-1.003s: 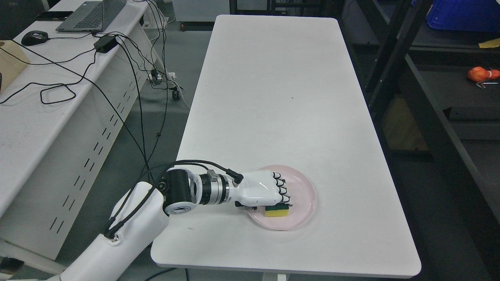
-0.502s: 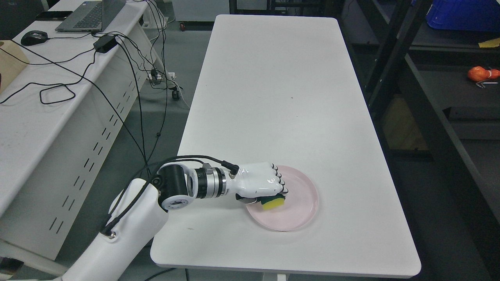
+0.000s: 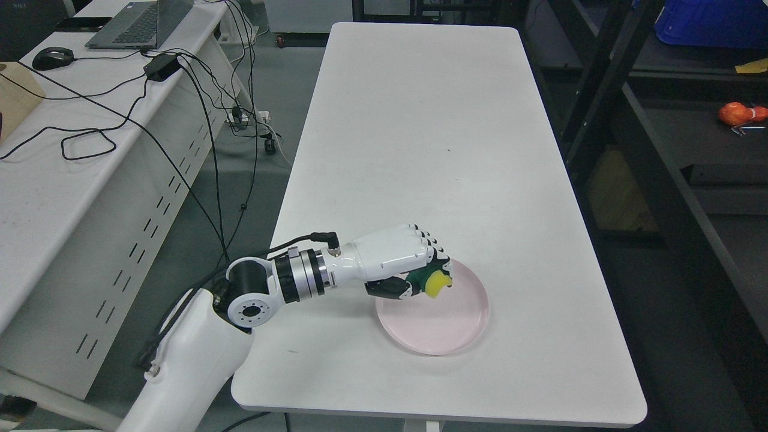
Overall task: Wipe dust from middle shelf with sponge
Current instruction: 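Lift the sponge off the plate and raise it near the body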
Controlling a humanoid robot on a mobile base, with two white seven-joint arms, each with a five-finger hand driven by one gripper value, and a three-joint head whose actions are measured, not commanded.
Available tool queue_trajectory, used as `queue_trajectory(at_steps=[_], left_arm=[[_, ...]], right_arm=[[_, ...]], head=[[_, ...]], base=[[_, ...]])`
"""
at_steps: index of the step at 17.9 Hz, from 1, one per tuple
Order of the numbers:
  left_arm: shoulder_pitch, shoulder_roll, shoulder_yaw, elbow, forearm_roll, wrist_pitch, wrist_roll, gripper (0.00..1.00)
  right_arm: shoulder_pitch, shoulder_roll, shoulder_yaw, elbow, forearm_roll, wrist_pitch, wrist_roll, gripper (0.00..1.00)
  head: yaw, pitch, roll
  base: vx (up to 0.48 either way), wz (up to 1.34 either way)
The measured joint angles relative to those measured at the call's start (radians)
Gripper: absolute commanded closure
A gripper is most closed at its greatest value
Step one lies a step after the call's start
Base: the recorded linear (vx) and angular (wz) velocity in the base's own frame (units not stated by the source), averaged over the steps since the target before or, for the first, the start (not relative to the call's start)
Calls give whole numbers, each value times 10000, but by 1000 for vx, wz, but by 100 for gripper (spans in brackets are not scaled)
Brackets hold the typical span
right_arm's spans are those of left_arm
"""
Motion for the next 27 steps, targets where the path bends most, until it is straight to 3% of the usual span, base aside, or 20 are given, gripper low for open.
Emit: queue_trajectory(at_steps=[7, 10, 27], left_arm=[[460, -755, 2267, 46, 3512, 1332, 2739, 100], [645, -948, 2960, 37, 4242, 1468, 3337, 100], [999, -1360, 4371, -149, 5053, 1500, 3646, 99]], right_arm=[[0, 0, 0, 0, 0, -2, 0, 0], [0, 0, 0, 0, 0, -3, 0, 0], [0, 0, 0, 0, 0, -4, 0, 0]], head=[[0, 0, 0], [0, 0, 0], [0, 0, 0]], base=[[-7, 4], [-8, 1], [0, 0]])
